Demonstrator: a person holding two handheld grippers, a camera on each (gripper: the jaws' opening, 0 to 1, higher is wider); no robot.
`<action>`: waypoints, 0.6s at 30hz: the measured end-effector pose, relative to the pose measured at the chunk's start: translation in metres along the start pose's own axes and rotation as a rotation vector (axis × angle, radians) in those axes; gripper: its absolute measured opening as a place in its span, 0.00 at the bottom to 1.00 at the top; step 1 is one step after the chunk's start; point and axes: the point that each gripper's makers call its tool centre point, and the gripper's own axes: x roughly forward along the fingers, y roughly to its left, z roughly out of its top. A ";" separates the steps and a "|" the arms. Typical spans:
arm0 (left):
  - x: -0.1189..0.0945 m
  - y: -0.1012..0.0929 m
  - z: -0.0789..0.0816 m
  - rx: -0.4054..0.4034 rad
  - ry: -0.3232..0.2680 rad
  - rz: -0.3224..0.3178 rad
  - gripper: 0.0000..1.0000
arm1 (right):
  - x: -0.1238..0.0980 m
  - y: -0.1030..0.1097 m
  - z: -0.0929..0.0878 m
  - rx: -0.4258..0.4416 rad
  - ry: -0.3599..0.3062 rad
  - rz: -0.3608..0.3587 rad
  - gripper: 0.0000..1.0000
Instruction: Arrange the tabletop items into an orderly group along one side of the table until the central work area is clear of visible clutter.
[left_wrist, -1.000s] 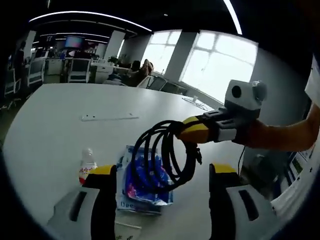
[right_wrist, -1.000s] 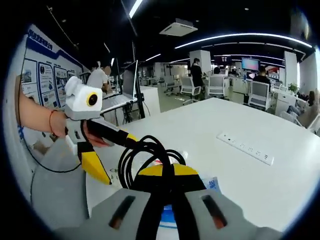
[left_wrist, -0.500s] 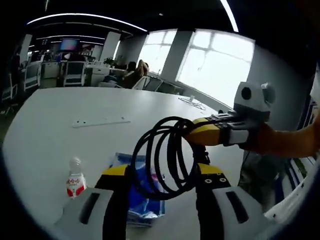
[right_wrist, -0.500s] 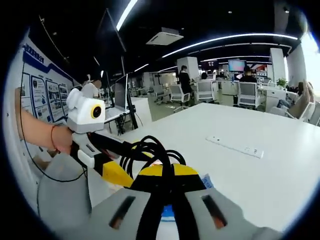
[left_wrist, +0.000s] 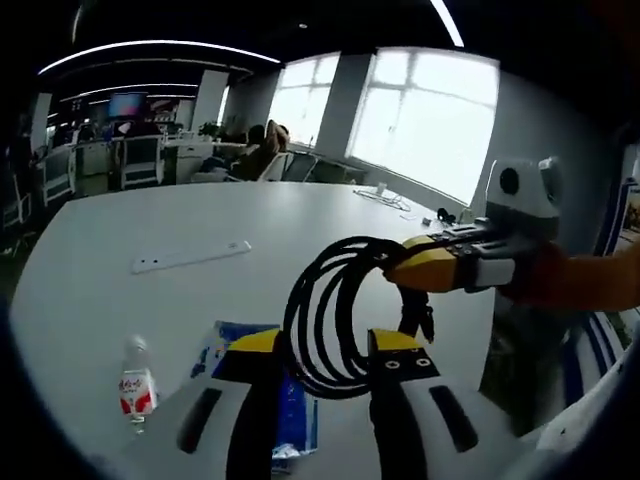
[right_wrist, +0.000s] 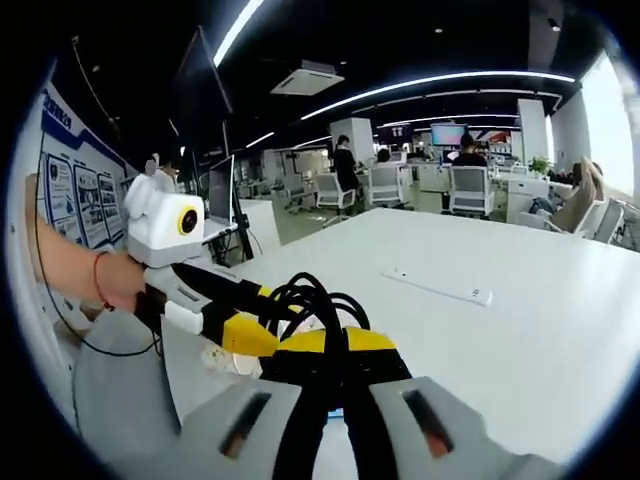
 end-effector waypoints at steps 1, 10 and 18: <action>0.002 -0.002 0.002 0.002 -0.002 0.002 0.27 | -0.001 -0.001 0.000 0.001 -0.001 -0.004 0.00; 0.029 -0.035 0.008 0.080 0.001 0.011 0.18 | -0.039 -0.033 -0.015 0.042 0.002 -0.112 0.00; 0.055 -0.066 0.005 0.118 0.033 -0.032 0.15 | -0.069 -0.056 -0.031 0.081 0.023 -0.171 0.00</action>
